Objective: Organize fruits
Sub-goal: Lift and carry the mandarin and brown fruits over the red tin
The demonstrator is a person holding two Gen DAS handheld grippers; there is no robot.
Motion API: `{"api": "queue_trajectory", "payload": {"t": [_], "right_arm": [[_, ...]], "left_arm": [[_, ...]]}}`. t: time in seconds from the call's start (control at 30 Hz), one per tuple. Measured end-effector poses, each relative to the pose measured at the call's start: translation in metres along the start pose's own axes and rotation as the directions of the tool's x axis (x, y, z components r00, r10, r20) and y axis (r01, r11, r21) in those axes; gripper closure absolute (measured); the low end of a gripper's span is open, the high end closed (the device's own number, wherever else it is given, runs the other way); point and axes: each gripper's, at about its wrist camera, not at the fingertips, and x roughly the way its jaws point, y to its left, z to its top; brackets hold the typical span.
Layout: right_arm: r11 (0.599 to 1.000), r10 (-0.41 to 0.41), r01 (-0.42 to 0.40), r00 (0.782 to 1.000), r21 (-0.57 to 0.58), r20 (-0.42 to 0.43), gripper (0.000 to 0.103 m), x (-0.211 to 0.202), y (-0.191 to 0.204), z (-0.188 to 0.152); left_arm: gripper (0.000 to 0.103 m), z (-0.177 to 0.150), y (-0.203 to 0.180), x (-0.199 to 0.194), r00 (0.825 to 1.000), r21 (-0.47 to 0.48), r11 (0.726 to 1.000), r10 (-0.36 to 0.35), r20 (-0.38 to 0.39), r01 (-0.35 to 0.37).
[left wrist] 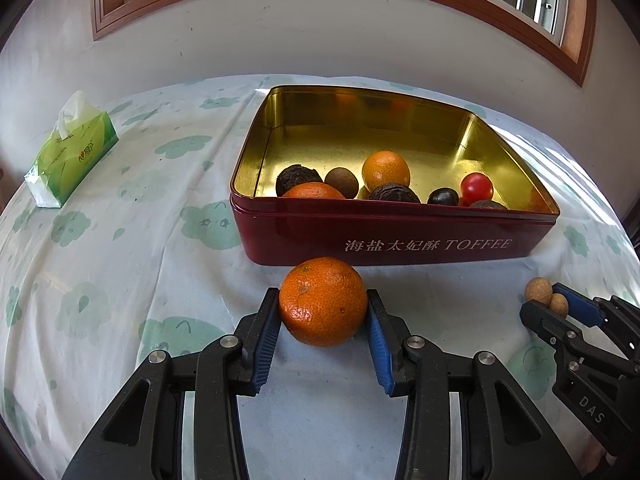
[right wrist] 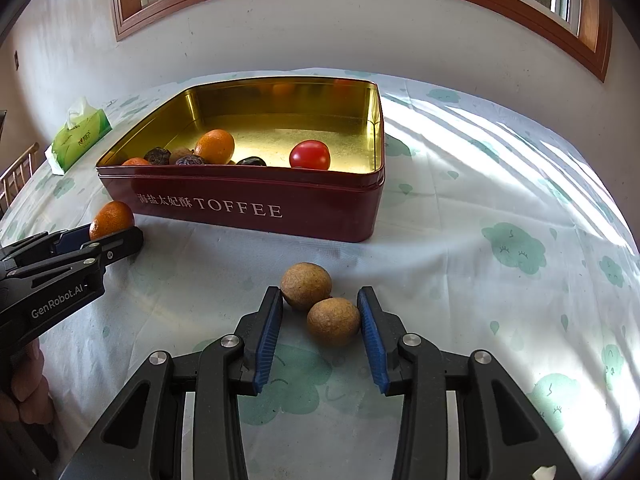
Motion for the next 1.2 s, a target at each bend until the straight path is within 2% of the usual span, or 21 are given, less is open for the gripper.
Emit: {"api": "queue_trajectory", "payload": {"t": [1.2], "right_arm": [[1.000,-0.013,0.013,1.000,-0.003,0.011,0.068,-0.002,-0.001,-0.001]], "left_arm": [[0.061,-0.020,-0.008,-0.024,1.000,0.021,1.000,0.014,-0.006,-0.014]]}}
